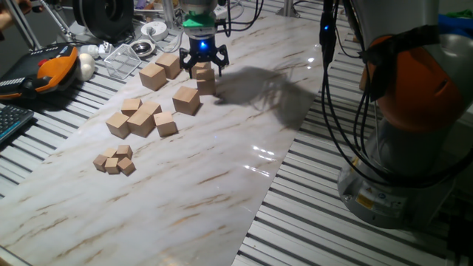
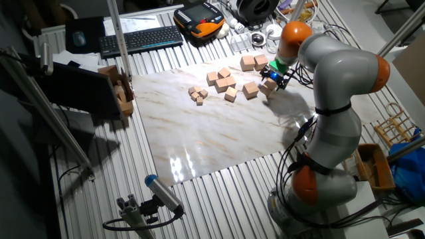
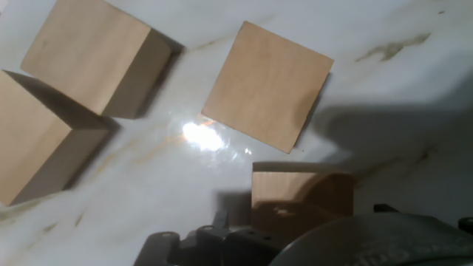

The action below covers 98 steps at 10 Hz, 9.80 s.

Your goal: Stack the blocks into a pyramid shape

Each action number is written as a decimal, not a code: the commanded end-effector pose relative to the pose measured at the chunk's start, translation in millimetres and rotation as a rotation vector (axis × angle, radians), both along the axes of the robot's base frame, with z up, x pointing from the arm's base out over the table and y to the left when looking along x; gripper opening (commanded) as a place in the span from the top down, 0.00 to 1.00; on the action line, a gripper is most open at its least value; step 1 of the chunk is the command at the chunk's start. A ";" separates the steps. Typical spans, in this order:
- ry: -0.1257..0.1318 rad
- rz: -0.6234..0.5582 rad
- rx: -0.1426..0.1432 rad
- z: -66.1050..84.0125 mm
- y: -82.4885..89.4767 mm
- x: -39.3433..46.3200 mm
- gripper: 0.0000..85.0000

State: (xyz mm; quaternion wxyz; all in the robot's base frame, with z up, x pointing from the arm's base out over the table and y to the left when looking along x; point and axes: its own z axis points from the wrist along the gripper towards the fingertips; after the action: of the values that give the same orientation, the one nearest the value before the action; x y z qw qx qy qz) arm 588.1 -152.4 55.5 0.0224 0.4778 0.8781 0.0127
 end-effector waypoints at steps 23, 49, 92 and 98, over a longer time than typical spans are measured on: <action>-0.013 -0.412 0.017 11.0 20.4 2.7 1.00; -0.043 -0.499 0.046 -5.2 43.1 12.9 1.00; -0.027 -0.410 0.039 29.5 -53.4 36.0 0.00; -0.015 -0.404 0.007 29.5 -53.4 36.0 0.00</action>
State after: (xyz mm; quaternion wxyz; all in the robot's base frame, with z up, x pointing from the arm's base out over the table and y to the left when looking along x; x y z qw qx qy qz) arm 624.0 -205.8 85.1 0.0308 0.6431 0.7650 0.0139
